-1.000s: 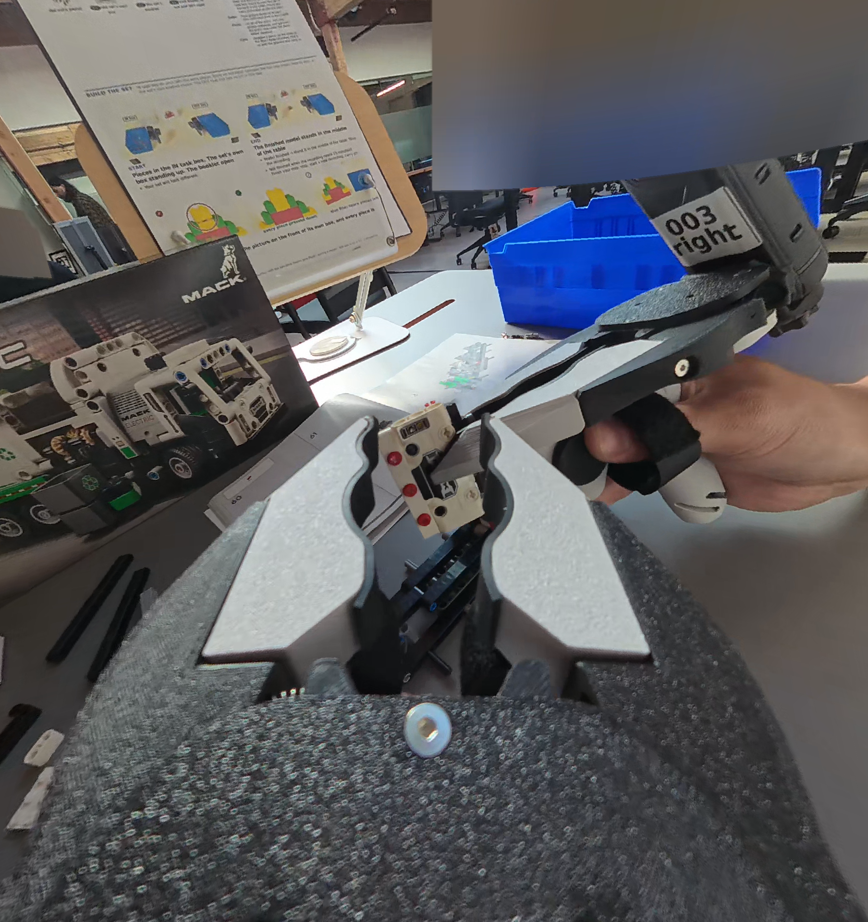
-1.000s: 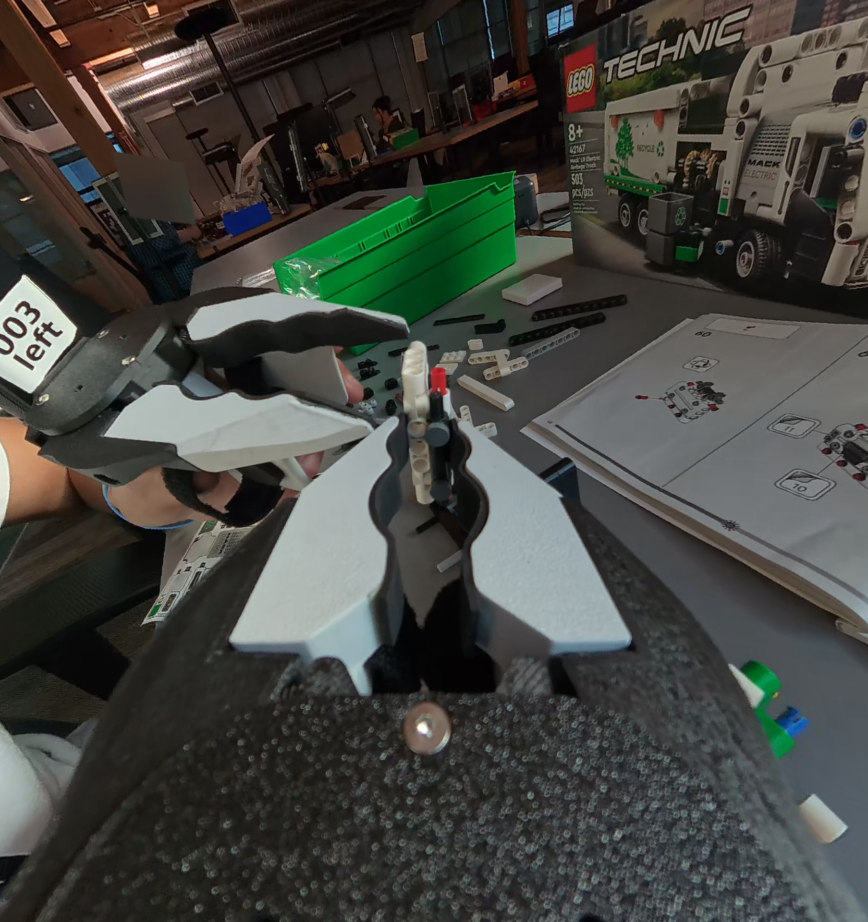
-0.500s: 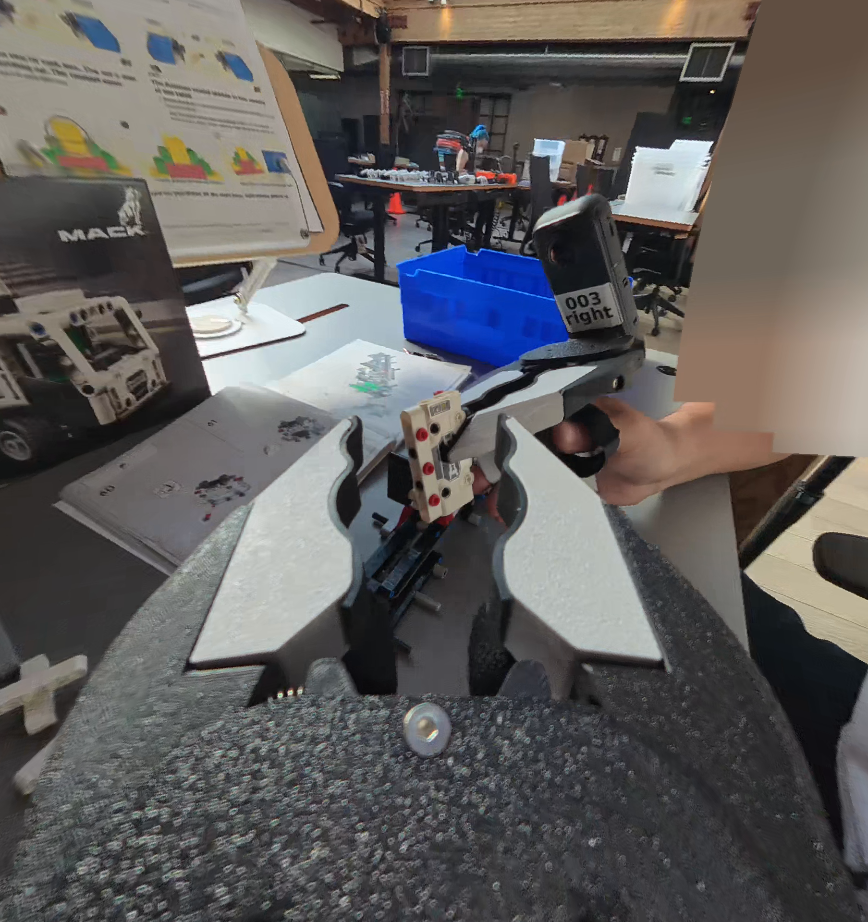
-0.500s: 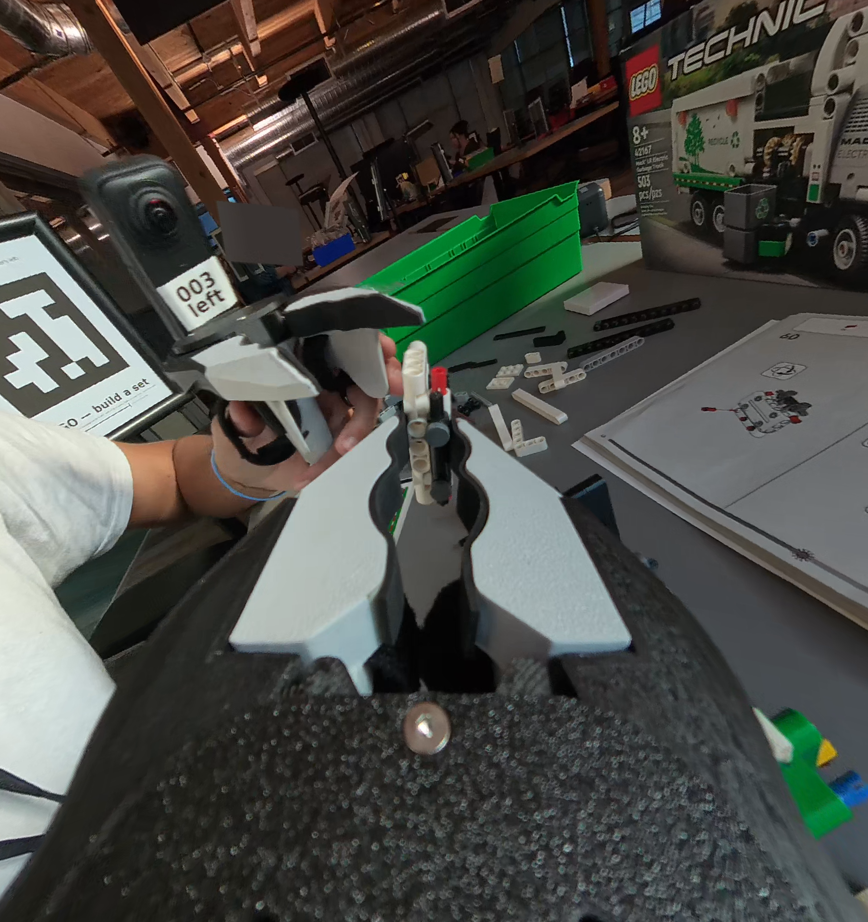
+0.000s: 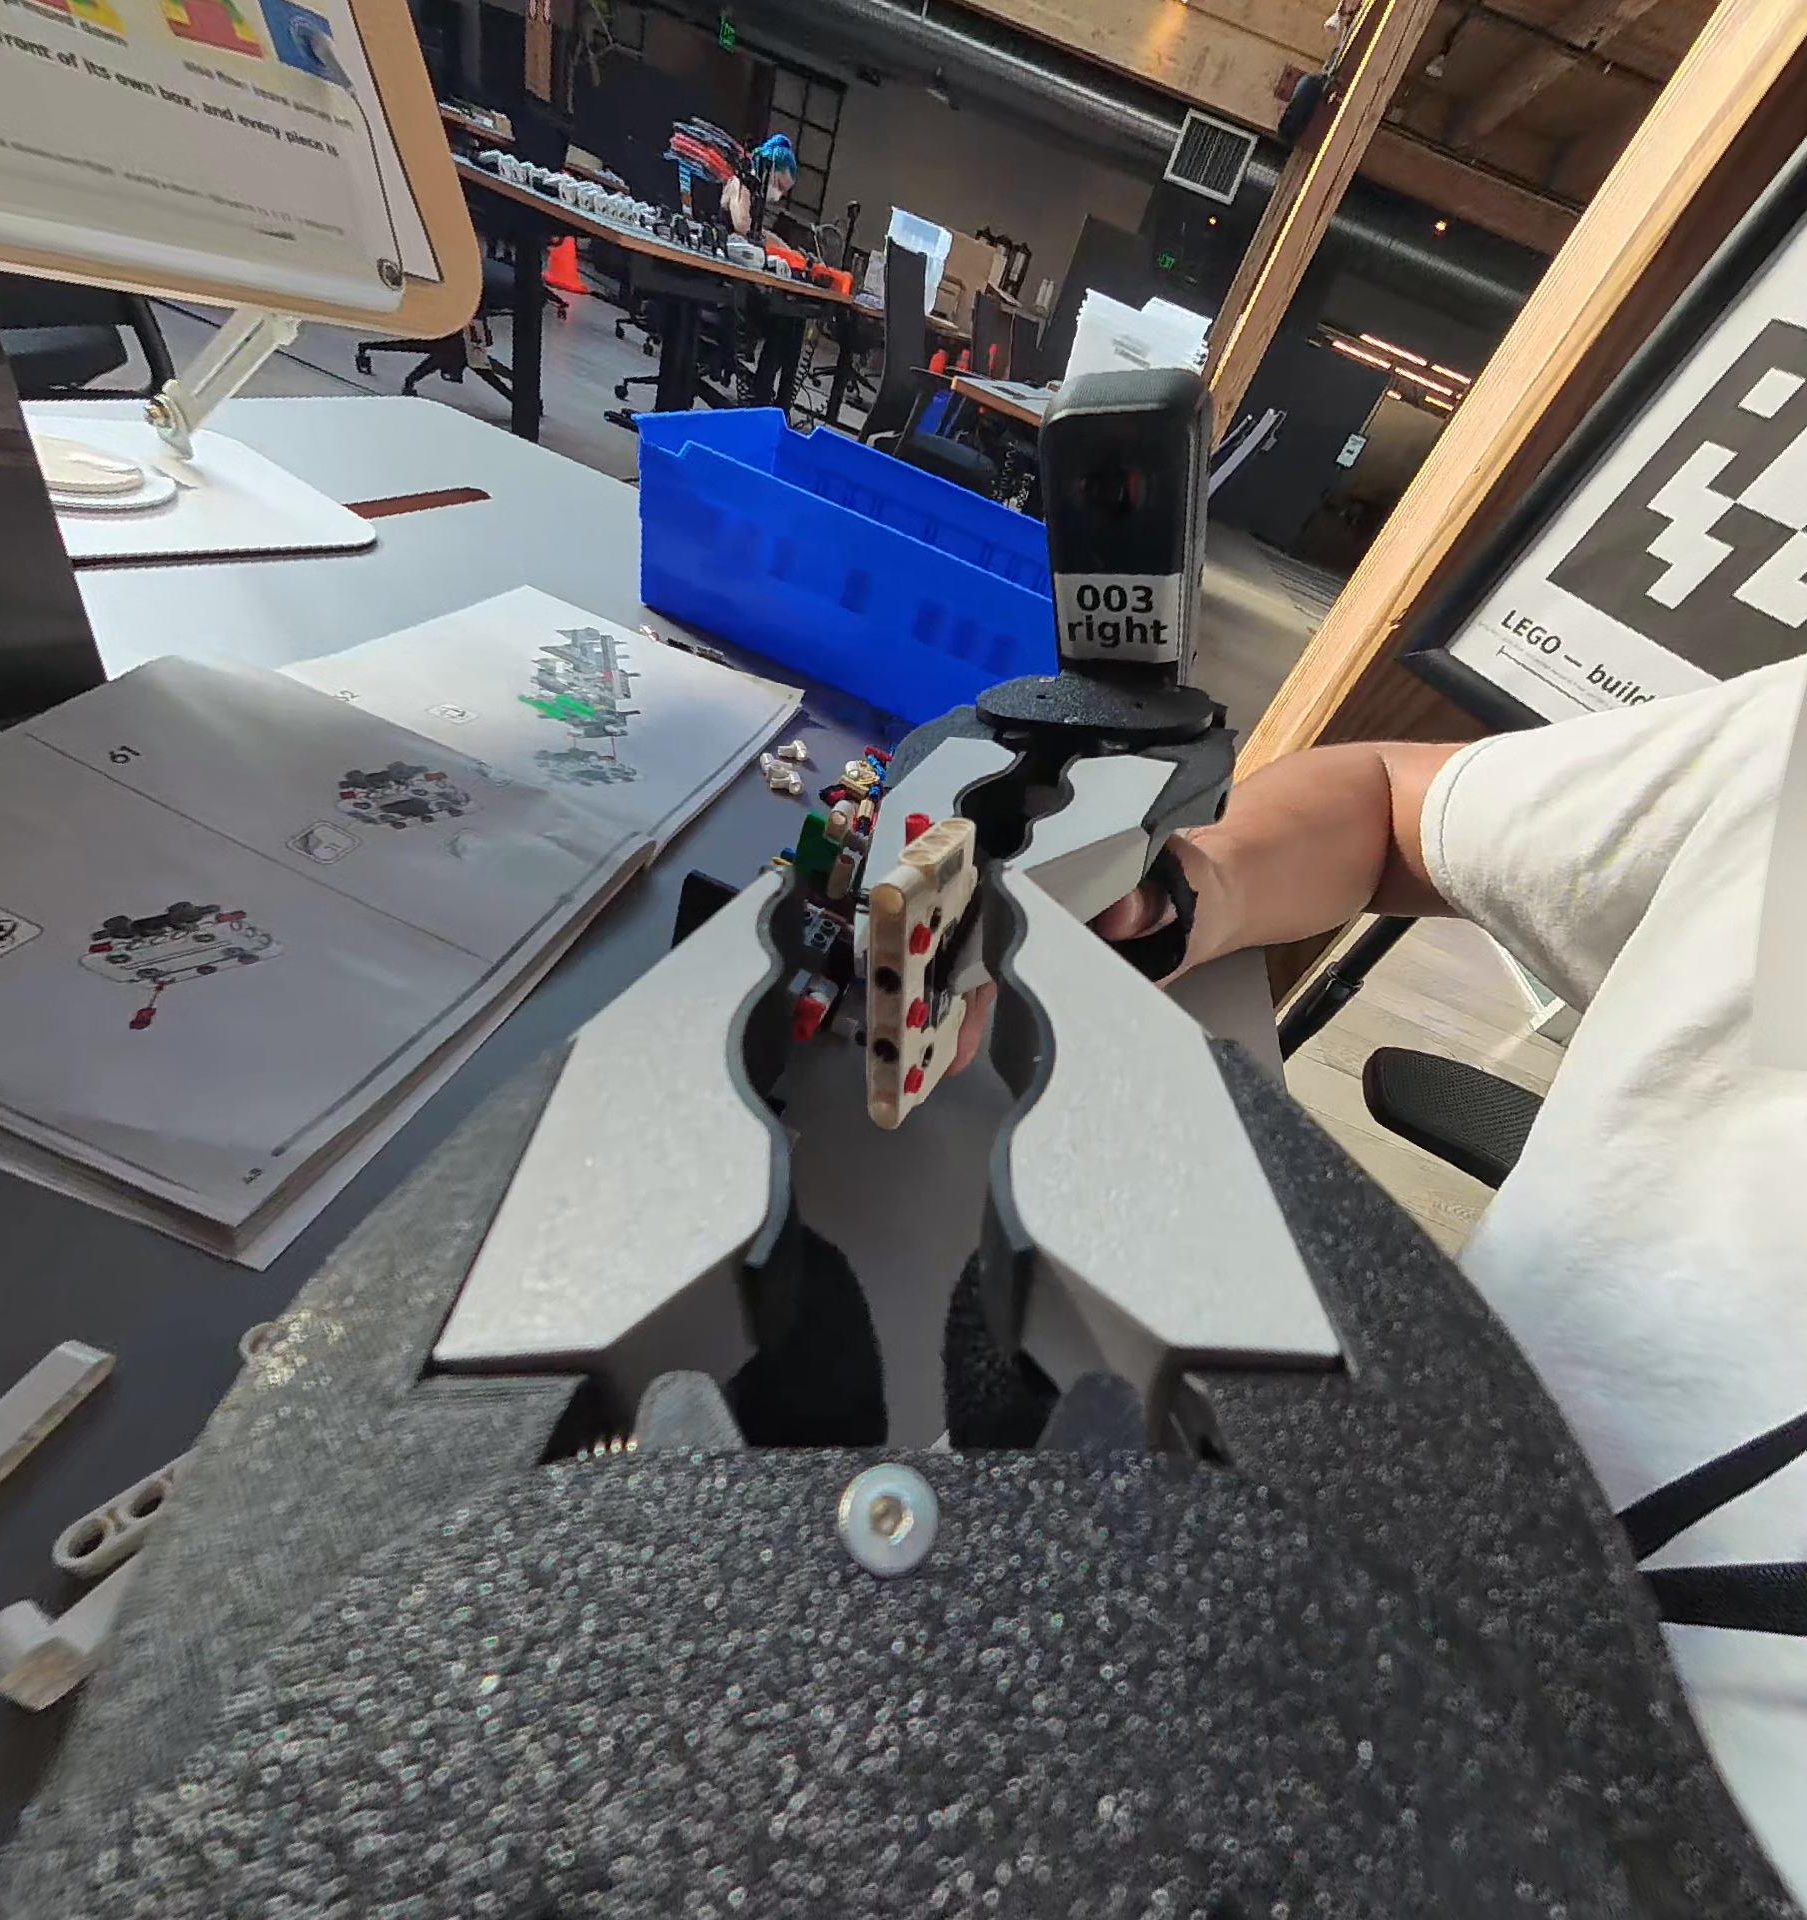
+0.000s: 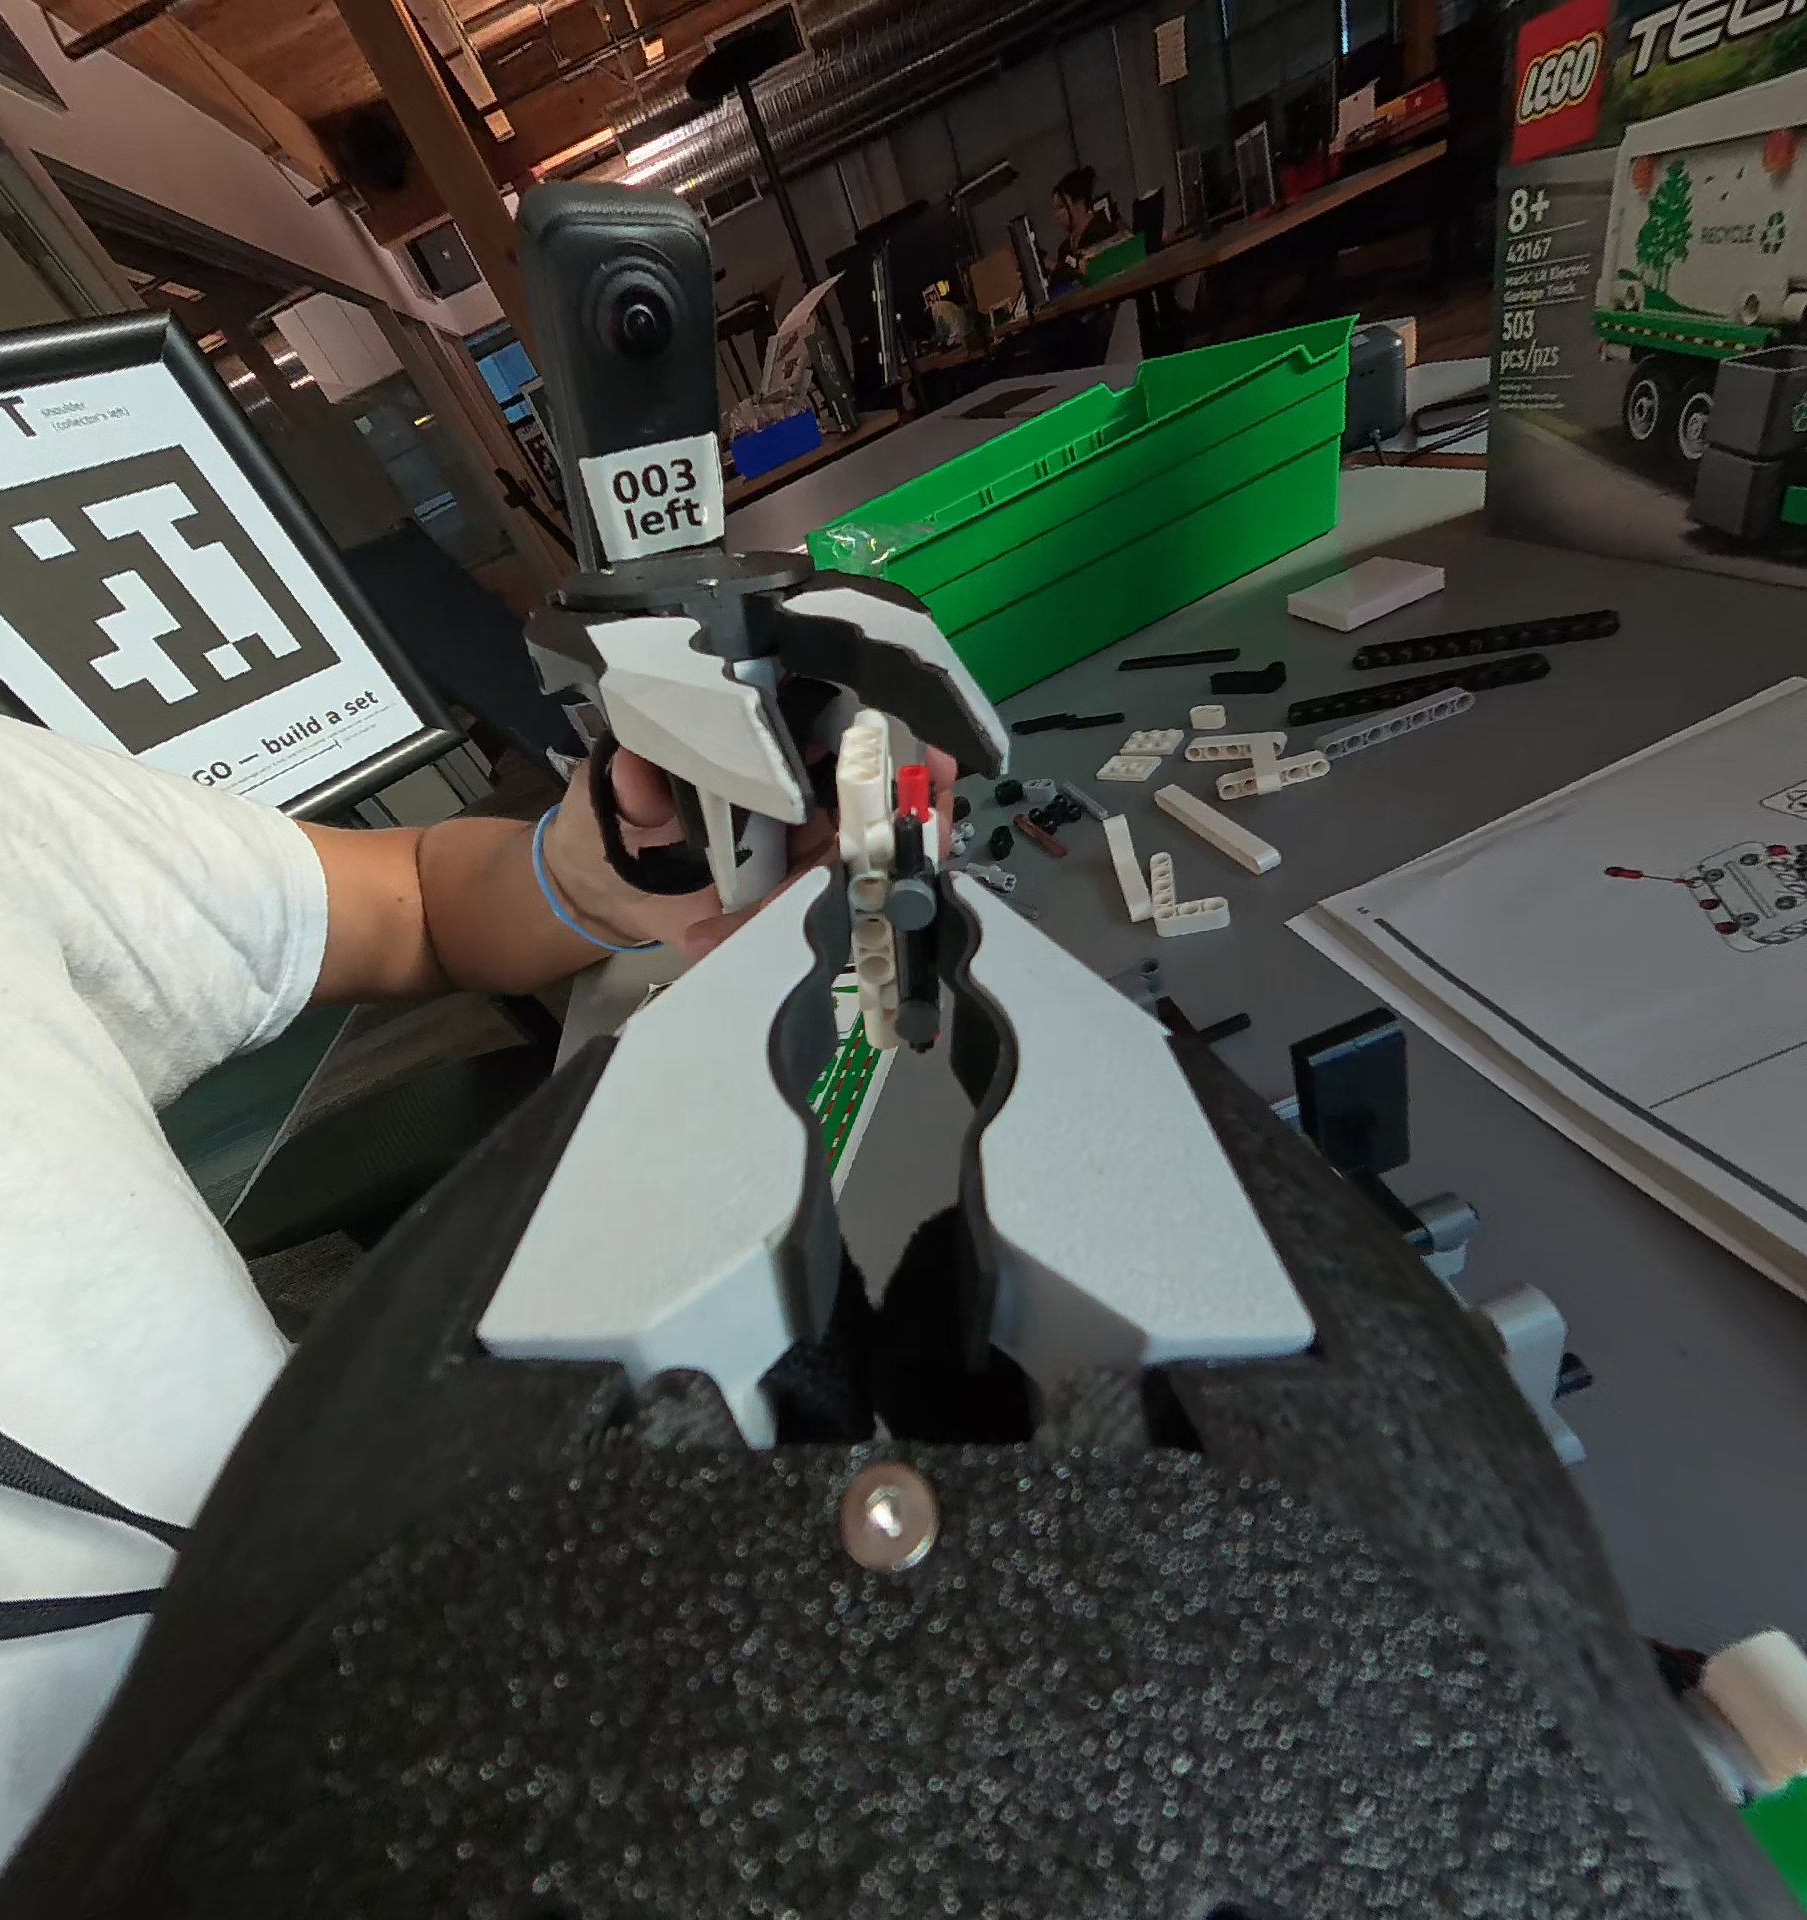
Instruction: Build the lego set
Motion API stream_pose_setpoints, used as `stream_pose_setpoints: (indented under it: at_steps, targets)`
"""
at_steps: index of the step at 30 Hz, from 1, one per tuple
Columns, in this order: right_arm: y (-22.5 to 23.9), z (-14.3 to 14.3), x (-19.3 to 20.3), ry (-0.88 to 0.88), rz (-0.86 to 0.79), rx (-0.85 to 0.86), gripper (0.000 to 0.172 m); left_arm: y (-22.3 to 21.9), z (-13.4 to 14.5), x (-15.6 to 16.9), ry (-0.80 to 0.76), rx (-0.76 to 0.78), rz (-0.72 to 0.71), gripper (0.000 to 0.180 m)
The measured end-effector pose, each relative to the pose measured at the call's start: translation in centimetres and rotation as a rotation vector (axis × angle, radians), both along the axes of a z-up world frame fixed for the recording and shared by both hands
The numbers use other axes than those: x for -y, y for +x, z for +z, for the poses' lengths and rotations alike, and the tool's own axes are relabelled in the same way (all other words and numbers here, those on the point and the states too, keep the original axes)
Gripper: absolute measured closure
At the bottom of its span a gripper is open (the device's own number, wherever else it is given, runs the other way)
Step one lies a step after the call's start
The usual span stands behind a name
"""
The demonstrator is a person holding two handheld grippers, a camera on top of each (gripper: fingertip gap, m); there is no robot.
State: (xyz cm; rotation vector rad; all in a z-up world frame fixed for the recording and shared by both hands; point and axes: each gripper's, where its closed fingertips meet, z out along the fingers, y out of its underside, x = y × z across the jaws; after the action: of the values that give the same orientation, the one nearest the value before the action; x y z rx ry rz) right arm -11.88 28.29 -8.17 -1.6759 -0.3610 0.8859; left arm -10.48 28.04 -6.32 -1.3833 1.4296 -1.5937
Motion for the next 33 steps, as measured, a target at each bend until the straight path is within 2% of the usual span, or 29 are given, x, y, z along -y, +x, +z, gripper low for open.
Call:
stream_pose_setpoints:
  at_steps: [11, 22, 24, 27, 33]
  targets:
    - [-0.3, 0.0, 0.3, -0.010, 0.026, -0.005, 0.158, -0.1, 0.3, 0.3, 0.043, 0.025, -0.013, 0.160]
    - [-1.7, 1.6, 2.1, -0.042, 0.223, -0.193, 0.158, -0.7, 1.4, 1.5, -0.180, 0.070, -0.181, 0.150]
    - [-1.5, 1.3, 1.7, -0.060, 0.206, -0.193, 0.158, -0.6, 1.3, 1.4, -0.189, 0.066, -0.169, 0.156]
    - [-0.8, 0.8, 1.0, -0.071, 0.133, -0.161, 0.158, -0.6, 1.6, 0.7, -0.162, 0.092, -0.123, 0.155]
    - [-0.7, 0.8, 0.9, -0.075, 0.125, -0.166, 0.158, -0.5, 1.3, 0.9, -0.091, 0.096, -0.103, 0.155]
